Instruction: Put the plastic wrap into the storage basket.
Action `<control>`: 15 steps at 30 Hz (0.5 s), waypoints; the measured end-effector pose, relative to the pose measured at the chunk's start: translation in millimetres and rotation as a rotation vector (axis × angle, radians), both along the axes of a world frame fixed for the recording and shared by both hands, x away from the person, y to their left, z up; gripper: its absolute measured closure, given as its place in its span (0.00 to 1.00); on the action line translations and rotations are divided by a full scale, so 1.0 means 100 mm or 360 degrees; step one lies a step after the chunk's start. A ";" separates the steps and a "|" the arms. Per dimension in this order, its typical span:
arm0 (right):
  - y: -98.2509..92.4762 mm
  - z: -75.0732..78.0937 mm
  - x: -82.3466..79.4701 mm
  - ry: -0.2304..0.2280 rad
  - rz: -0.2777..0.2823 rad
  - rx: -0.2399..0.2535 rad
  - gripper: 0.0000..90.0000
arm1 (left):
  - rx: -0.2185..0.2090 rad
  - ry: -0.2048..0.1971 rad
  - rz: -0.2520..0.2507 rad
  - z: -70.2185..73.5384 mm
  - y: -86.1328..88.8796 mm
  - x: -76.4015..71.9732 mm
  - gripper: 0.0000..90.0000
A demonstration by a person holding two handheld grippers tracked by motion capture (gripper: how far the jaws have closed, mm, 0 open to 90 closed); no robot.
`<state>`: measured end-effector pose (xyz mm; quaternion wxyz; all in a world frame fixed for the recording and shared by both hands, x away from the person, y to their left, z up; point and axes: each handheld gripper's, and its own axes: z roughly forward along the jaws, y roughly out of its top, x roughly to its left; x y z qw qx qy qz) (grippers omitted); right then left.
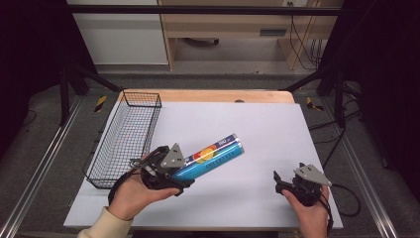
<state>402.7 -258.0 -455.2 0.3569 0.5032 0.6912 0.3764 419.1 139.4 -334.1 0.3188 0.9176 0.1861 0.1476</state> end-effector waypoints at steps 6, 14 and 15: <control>0.01 -0.01 0.00 0.0009 -0.0005 -0.0023 0.13 | 0.0041 -0.0021 0.0109 0.15 0.15 0.08 0.36; 0.02 -0.01 0.00 0.0012 -0.0005 -0.0023 0.14 | 0.0058 -0.0040 0.0173 0.22 0.24 0.16 0.36; 0.01 0.00 0.00 0.0006 -0.0014 -0.0021 0.14 | 0.0076 -0.0041 0.0183 0.22 0.24 0.17 0.36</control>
